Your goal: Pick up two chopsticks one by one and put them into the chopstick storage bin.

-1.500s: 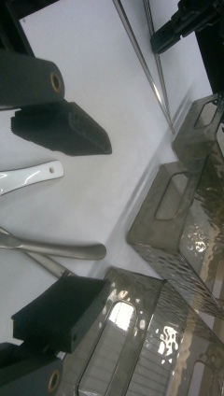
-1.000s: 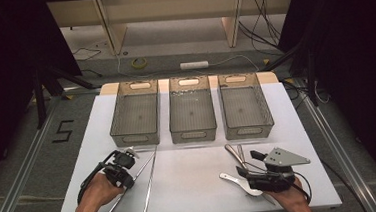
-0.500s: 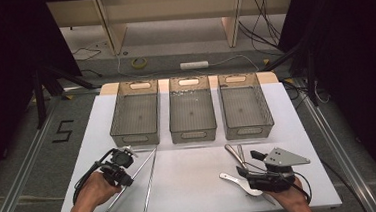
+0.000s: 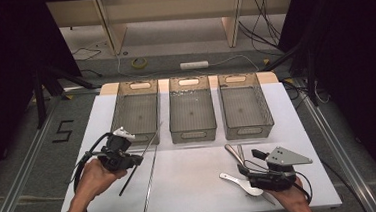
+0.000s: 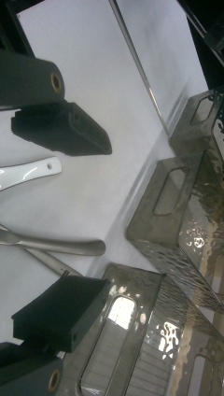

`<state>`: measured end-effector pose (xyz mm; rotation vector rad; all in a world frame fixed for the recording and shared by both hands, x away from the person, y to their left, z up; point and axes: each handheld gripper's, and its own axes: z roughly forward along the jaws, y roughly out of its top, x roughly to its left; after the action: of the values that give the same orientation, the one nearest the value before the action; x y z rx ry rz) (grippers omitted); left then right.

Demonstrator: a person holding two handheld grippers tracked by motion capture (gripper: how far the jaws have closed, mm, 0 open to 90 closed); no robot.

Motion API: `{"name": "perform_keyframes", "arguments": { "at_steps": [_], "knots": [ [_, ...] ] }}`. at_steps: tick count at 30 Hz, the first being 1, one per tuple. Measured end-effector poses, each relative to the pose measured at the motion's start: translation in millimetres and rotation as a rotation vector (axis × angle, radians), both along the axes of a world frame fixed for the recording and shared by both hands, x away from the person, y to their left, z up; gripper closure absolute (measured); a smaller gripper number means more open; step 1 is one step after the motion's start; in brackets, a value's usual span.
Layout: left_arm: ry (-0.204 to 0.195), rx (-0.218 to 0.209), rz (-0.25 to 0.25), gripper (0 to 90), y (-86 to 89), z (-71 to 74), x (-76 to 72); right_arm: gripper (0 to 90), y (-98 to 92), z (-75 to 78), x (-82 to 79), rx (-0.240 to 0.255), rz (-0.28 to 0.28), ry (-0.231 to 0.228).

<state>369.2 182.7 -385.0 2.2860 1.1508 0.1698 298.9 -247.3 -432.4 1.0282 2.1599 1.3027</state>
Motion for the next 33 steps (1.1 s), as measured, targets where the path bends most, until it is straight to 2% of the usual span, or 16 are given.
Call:
{"name": "perform_keyframes", "arguments": {
  "at_steps": [2,9,18,23,27,33],
  "knots": [
    [-0.024,-0.013,0.011,85.4,-0.4,6.0,5.1,30.0,-0.1,0.0,0.0,0.002,-0.002,0.0],
    [-0.069,-0.061,0.019,85.5,-8.7,24.7,25.2,30.0,-2.0,0.2,0.9,0.013,-0.003,0.002],
    [-0.134,-0.126,0.082,85.4,-4.3,39.6,46.9,30.0,-2.9,1.1,0.5,0.018,-0.005,-0.007],
    [-0.14,-0.148,0.098,85.4,-0.6,43.1,59.4,30.0,-2.8,-0.1,1.4,0.012,-0.007,0.0],
    [-0.15,-0.137,0.122,85.4,4.0,46.4,70.7,30.0,-2.7,0.1,1.1,0.013,-0.007,-0.002],
    [-0.168,-0.166,0.164,85.3,16.2,51.8,89.2,30.0,-3.2,0.3,1.0,0.017,-0.004,-0.001]
  ]
}}
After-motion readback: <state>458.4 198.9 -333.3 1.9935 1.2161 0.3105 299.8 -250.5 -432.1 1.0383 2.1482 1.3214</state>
